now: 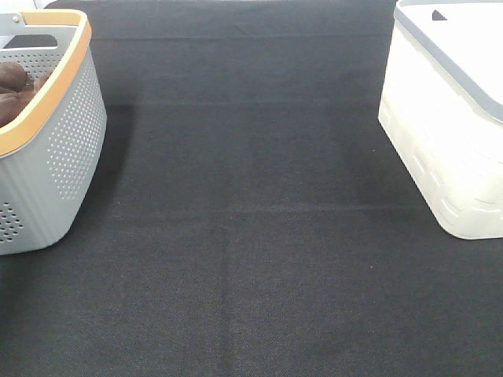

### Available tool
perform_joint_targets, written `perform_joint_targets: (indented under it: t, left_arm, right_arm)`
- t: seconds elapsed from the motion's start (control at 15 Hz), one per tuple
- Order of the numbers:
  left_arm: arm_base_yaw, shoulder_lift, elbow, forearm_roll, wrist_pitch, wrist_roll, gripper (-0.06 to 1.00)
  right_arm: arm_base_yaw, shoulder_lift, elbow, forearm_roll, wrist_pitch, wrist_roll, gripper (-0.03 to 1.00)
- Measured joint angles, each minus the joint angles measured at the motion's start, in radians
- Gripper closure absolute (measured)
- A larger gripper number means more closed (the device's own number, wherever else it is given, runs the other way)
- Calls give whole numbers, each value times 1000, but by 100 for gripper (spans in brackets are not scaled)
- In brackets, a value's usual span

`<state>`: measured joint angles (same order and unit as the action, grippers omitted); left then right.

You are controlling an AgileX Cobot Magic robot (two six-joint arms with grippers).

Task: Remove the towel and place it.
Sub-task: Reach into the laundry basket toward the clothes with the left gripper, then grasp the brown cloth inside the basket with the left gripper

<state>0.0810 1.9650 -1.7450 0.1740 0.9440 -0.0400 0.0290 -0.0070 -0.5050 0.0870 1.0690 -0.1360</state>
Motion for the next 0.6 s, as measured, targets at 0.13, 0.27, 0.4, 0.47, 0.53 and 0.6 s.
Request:
perform_joint_targets:
  t: [0.13, 0.27, 0.4, 0.47, 0.53, 0.6]
  left_arm:
    - [15, 20, -3, -1, -36, 0, 41]
    - [15, 24, -3, -5, -130, 0, 41]
    - [15, 37, -14, -8, -167, 0, 41]
    - [15, 56, -18, -8, -171, 0, 41]
    - [15, 80, -20, -8, -176, 0, 41]
    - [15, 102, -20, -9, -183, 0, 41]
  right_arm:
    - [0, 0, 0, 0, 0, 0, 25]
    - [0, 0, 0, -4, 0, 0, 25]
    - [0, 0, 0, -5, 0, 0, 25]
    - [0, 0, 0, -5, 0, 0, 25]
    - [0, 0, 0, -5, 0, 0, 25]
    - [0, 0, 0, -5, 0, 0, 25]
